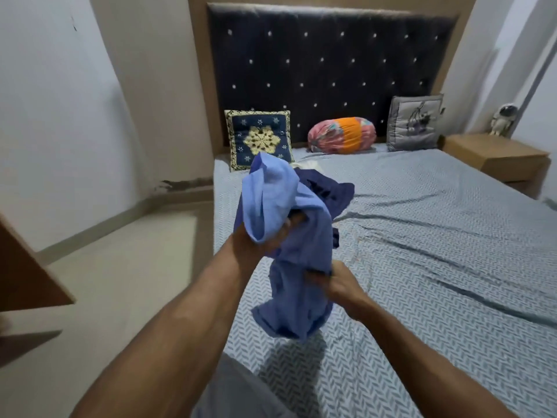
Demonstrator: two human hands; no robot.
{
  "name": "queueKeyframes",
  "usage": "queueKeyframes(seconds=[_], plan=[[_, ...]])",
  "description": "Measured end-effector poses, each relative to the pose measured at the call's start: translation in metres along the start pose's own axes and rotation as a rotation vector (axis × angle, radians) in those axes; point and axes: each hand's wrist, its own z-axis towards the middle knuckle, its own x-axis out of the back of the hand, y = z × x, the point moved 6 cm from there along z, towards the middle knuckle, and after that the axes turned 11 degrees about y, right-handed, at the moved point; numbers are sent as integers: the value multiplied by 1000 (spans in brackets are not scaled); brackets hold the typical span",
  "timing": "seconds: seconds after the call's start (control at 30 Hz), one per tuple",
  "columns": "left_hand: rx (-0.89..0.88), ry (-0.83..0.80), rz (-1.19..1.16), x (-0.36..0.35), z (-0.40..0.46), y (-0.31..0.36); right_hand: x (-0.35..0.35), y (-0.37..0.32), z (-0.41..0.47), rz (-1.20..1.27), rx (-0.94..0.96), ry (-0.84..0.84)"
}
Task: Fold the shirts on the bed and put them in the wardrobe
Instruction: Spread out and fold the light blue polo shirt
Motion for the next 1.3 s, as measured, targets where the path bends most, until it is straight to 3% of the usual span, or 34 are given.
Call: queueKeyframes(seconds=[0.07,0.13,0.23,0.47,0.6,0.7,0.83,0.93,1.0,1.03,1.07,1.13,1.2,1.3], plan=[[144,-125,-233,0,4,-21,0,-17,2,254,-126,-13],[109,-245,-237,-4,-9,6,7,-52,9,423,-138,23],[30,-299,-179,-16,-29,20,23,-98,25,584,-122,114],[110,-272,-597,25,-42,19,23,-140,33,808,-301,275],[21,-190,-561,35,-46,30,15,-150,19,1064,-348,143],[-11,-30,-451,33,-43,37,17,-148,17,1151,-341,125],[-24,295,-286,27,-24,59,22,-136,6,904,-321,-19],[-85,316,-241,12,-16,95,47,-134,3,255,-153,31],[-125,262,-200,2,-5,115,72,-148,7,-27,71,217],[-100,218,-231,-3,-2,124,83,-160,7,-29,187,285],[-72,182,-245,-7,5,131,86,-174,6,66,283,246],[-48,186,-265,-9,18,142,81,-196,10,248,341,4],[-13,248,-307,-7,23,153,78,-215,11,176,380,-99],[-142,330,-156,5,28,174,91,-227,32,-52,398,131]])
